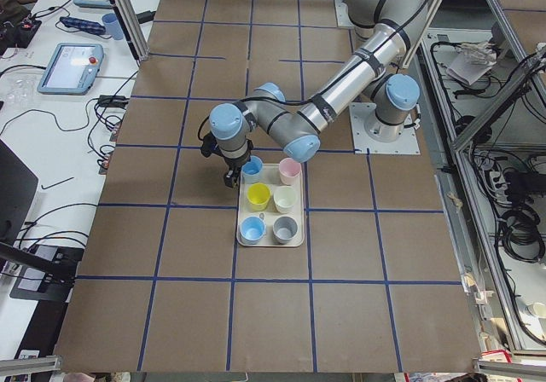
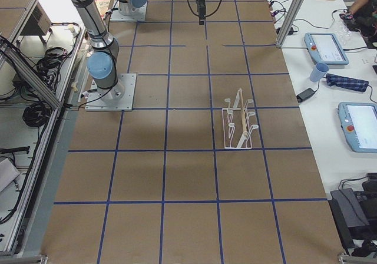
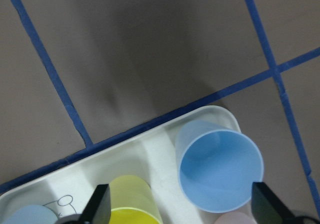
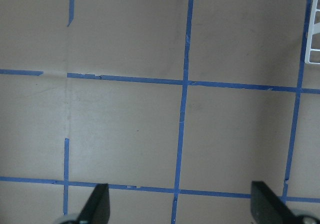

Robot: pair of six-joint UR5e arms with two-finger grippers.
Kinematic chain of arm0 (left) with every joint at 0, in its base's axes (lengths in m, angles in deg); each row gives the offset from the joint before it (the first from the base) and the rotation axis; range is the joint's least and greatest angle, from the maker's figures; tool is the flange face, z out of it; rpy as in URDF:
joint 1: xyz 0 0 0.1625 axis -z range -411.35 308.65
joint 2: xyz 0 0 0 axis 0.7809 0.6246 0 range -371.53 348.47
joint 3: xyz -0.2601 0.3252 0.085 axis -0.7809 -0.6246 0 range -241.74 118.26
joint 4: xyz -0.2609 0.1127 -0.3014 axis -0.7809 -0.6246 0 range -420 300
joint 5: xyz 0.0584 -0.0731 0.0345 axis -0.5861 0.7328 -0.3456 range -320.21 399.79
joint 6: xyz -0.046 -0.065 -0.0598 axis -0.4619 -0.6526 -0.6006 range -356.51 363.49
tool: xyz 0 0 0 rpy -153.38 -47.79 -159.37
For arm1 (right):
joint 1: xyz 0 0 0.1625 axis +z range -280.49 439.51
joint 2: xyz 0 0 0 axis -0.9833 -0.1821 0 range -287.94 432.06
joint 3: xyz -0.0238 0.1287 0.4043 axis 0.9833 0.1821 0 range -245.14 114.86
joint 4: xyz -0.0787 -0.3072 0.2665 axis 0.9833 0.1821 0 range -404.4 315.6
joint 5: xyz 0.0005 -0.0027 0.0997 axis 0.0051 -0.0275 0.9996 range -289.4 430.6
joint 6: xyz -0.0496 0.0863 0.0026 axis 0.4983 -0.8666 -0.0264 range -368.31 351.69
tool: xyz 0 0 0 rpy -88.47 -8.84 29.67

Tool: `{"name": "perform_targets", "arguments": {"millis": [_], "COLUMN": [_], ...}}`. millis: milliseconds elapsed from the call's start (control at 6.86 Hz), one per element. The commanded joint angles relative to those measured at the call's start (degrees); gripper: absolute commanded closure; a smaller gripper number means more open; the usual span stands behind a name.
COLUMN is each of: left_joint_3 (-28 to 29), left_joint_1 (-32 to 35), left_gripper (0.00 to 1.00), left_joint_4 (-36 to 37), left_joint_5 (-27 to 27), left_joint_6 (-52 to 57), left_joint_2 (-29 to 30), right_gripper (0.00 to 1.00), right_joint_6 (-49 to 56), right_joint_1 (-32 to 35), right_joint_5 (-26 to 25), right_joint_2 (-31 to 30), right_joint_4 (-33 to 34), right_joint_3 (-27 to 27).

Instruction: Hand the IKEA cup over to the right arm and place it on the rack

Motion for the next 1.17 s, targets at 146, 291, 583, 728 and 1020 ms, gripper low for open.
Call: {"name": "perform_targets", "arguments": {"millis": [146,291,583,728,1020], "left_joint_3": [-0.70,-1.74,-4.29,-4.39,-4.57], "left_joint_1": [0.15,0.15,0.07,0.07,0.33], "left_gripper": [0.00,0.00,0.00,0.07,0.29], "left_joint_4": [1.08,1.08,7.39,8.02,7.76], "left_joint_5": [-0.07,0.19,-0.16,-0.16,-0.34], "left_joint_6": [-0.02,0.41,0.50,0.51,0.15], "left_joint_2": [1.86,2.39,2.74,2.74,2.56], "right_gripper": [0.00,0.00,0.00,0.00,0.00], "right_joint_6": [0.00,0.00,0.00,0.00,0.00], "right_joint_1": [0.00,0.00,0.00,0.00,-0.09], "right_joint_5": [0.01,0.01,0.01,0.01,0.01], "right_joint_2": [0.03,0.03,0.03,0.03,0.03], "right_joint_4": [0.00,0.00,0.00,0.00,0.00], "right_joint_3": [0.00,0.00,0.00,0.00,0.00]}}
